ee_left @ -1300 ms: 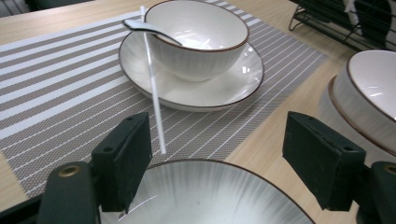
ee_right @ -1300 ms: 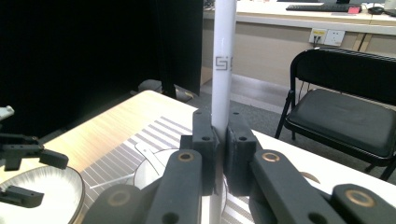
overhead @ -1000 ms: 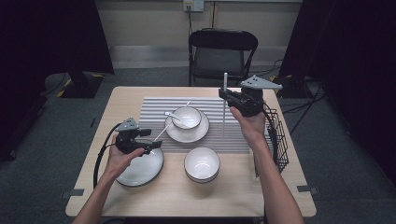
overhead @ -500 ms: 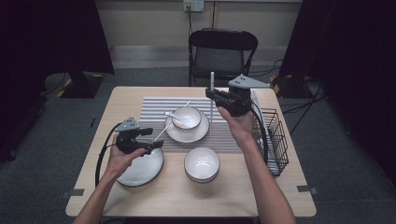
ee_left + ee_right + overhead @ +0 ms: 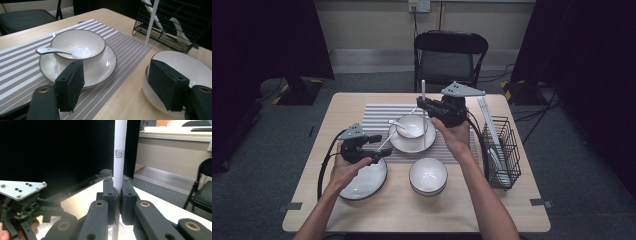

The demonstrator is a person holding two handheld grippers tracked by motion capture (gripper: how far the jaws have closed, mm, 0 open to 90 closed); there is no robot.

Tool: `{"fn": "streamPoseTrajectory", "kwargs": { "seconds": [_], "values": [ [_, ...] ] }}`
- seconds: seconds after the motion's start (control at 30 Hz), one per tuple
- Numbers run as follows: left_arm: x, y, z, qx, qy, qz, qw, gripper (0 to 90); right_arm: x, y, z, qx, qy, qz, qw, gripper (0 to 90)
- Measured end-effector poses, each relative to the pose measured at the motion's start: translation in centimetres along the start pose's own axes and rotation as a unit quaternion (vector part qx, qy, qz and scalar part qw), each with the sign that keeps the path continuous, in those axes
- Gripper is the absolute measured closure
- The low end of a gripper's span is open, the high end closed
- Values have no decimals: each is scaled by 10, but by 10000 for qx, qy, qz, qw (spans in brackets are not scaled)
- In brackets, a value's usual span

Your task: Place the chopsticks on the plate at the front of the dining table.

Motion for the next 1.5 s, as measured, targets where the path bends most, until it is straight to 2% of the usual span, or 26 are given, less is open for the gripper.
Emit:
{"fn": "streamPoseTrajectory", "kwargs": {
  "seconds": [0.1, 0.17, 0.23, 0.37, 0.43, 0.5, 0.53, 0.6, 0.77, 0.87, 1.03, 1.1, 1.27, 1.33, 1.5],
  "values": [
    [1, 4, -4, -92, 148, 202, 9996, 295, 6, -6, 1, -12, -10, -87, 10000, 854],
    [1, 4, -7, -45, 212, 127, 9997, 301, 10, -10, 2, -9, -14, -141, 9999, 854],
    [1, 6, -9, -28, 220, 204, 9995, 305, 13, -14, 3, -12, -21, -201, 9998, 853],
    [3, 9, -10, 106, 176, 166, 9997, 306, 19, -19, 6, 1, -53, -269, 9996, 853],
    [4, 11, -13, 120, 236, 222, 9994, 306, 22, -22, 6, 14, -41, -306, 9995, 853],
    [5, 13, -16, 225, 347, 151, 9990, 294, 24, -25, 6, 9, -46, -341, 9994, 853],
    [6, 16, -17, 133, 349, 271, 9989, 305, 25, -26, 6, 11, -40, -358, 9994, 853],
    [8, 17, -19, 258, 316, 222, 9989, 296, 28, -31, 7, 33, -35, -419, 9991, 854],
    [13, 25, -20, 369, 199, 365, 9985, 311, 36, -42, 10, -10, -98, -536, 9985, 854],
    [14, 27, -21, 440, 221, 422, 9979, 384, 40, -47, 10, -22, -120, -596, 9982, 854],
    [15, 26, -24, 369, 390, 383, 9978, 527, 44, -54, 8, -28, -86, -678, 9977, 853],
    [15, 25, -25, 428, 390, 390, 9976, 583, 45, -56, 7, -34, -76, -707, 9975, 854],
    [17, 25, -24, 390, 395, 437, 9975, 712, 47, -61, 7, -19, -39, -786, 9969, 853],
    [18, 24, -25, 350, 457, 433, 9974, 744, 48, -63, 7, -13, -29, -811, 9967, 853],
    [19, 25, -24, 364, 417, 471, 9974, 789, 48, -65, 5, -12, 5, -845, 9964, 853]
  ]
}}
Point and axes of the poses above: each handheld gripper's, and its own axes: x roughly forward along the jaws, z roughly out of its underside, y roughly to its right, the point moved 8 cm from there along x, roughly forward along the jaws, and after that the axes turned 2 degrees about -x, right-handed, at the moved point
